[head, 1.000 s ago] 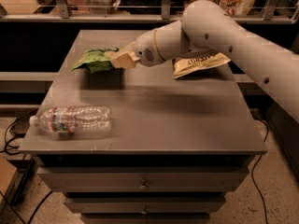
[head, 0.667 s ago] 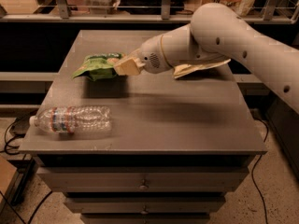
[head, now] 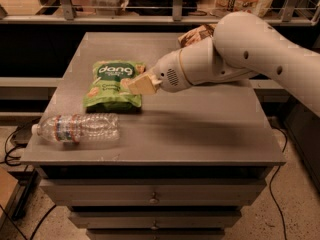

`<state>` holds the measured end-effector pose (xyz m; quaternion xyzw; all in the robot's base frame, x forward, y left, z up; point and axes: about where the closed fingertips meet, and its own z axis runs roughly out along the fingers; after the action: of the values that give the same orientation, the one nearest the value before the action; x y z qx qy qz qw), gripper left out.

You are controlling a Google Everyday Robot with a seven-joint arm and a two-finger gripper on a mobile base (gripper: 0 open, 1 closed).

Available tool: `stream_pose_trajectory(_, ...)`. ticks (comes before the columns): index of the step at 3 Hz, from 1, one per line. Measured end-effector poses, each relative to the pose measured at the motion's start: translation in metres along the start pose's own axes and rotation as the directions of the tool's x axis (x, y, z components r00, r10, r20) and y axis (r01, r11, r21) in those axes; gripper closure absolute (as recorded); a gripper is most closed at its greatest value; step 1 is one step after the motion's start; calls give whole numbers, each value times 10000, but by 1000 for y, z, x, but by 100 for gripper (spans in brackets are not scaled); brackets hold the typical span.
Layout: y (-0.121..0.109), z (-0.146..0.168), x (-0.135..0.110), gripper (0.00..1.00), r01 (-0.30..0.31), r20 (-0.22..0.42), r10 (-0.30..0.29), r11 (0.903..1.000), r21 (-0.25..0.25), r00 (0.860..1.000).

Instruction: Move green rice chip bag near water bottle

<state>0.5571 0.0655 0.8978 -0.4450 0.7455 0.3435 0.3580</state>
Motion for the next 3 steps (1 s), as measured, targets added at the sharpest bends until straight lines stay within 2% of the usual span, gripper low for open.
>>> stream_pose_trajectory(1, 4, -2, 13, 41, -386, -180, 385, 9993, -15, 9991)
stream_pose_trajectory(2, 5, -1, 12, 18, -377, -198, 376, 9993, -40, 9991)
stream_pose_trajectory(3, 7, 1, 12, 0, -356, -210, 354, 9993, -65, 9992)
